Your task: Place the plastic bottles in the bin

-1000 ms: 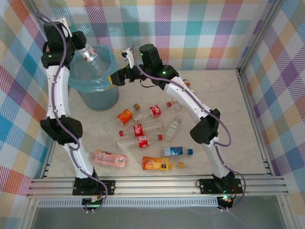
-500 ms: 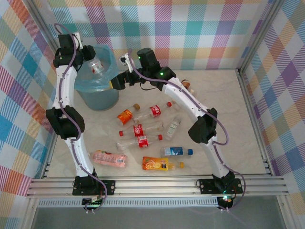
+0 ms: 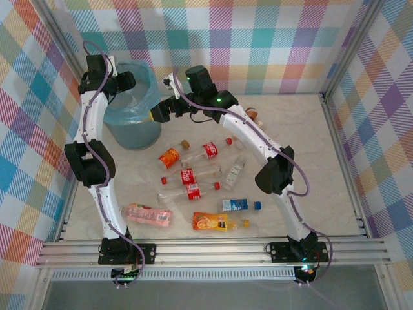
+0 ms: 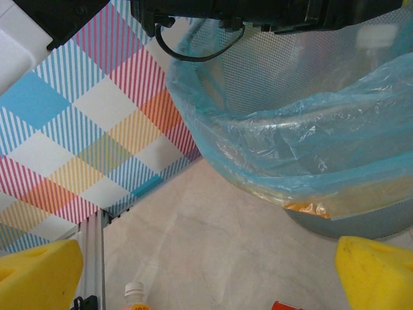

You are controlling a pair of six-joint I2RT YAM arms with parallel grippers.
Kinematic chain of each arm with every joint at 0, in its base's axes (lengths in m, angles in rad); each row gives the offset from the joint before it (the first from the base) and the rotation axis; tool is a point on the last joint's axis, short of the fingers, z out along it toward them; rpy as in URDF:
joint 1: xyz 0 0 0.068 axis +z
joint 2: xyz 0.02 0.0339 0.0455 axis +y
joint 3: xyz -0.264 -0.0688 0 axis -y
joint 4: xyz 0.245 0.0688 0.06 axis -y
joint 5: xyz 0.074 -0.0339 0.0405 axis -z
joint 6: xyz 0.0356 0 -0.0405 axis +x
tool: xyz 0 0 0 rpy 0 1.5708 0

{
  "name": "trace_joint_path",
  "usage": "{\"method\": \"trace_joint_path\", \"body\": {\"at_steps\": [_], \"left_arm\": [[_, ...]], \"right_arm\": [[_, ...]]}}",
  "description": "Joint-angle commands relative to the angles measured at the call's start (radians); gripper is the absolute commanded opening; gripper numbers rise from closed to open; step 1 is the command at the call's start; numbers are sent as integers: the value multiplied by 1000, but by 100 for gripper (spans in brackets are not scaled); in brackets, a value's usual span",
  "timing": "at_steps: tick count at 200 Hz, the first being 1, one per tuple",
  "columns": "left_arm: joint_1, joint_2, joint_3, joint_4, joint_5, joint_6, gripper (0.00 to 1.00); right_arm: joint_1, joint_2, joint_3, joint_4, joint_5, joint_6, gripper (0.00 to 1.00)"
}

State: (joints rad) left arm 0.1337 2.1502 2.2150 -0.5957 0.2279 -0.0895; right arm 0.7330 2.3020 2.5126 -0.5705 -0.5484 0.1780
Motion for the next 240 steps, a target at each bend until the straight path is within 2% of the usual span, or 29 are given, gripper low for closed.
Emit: {"method": "trace_joint_path", "body": {"at_steps": [1,74,143,193,219,240], "left_arm": [[4,-19,22,5,13,5,66],[4,-136,28,-20,8,10,67],[-22,-316,8,-73,9,24,67],[-105,-532,-160,-63,-25,71,67],[-174,-655,-290,-50,-31,105,67],[-265,-770,-401,-43,-44,182,67]], "right_arm": [[6,-15,-8,-6,5,-20,100],[6,-69,-8,-33,11,5,98],[6,-192,-66,-147,112,57,96],[5,-376,-330,-180,231,79,96],[2,-476,-490,-213,235,22,96],[1,-586,-676,-217,203,-51,92]]}}
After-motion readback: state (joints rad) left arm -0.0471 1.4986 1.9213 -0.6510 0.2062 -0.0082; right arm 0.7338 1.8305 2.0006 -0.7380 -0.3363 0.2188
